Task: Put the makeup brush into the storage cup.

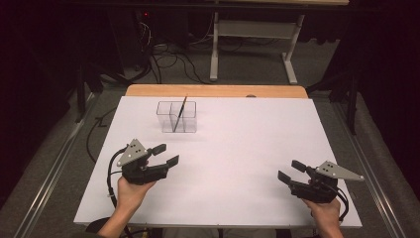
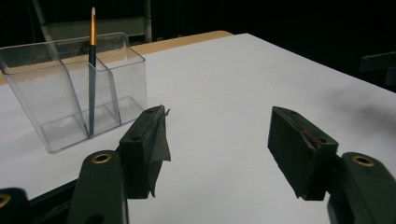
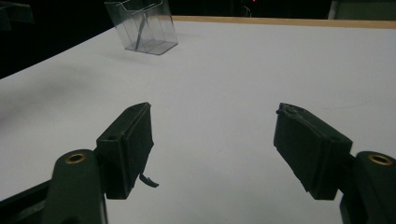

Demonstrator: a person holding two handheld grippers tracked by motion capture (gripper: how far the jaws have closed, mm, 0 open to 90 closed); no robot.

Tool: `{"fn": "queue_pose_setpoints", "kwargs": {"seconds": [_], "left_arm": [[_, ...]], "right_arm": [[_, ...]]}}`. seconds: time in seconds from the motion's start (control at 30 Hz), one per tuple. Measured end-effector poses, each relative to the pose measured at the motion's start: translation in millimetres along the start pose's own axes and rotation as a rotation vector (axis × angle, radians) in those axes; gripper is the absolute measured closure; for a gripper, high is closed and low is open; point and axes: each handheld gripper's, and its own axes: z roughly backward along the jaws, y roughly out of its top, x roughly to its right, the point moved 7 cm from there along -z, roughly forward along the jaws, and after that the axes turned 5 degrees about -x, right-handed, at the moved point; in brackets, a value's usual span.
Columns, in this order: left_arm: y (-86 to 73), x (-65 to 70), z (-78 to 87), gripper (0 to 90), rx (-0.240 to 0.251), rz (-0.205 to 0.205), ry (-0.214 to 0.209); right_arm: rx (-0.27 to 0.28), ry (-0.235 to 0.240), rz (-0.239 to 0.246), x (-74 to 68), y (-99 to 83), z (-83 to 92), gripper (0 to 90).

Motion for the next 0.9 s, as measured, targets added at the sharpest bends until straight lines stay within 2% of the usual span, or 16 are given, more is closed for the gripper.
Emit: {"fn": "queue_pose_setpoints", "kwargs": {"seconds": [0.4, 0.67, 0.9], "left_arm": [[-5.2, -3.7, -3.0, 37.6, 0.005, 0.018, 0.021], [-10.4, -5.2, -6.6, 37.1, -0.009, 0.014, 0.039], [-13.4, -9.8, -7.0, 36.8, -0.009, 0.037, 0.048]], "right_arm": [[-0.002, -0.001, -0.005, 0.5, -0.4, -0.1, 29.6], [0.0, 0.0, 0.0, 0.2, -0.3, -0.4, 29.5], [-0.004, -0.003, -0.005, -0.3, -0.7, -0.8, 29.6]]}}
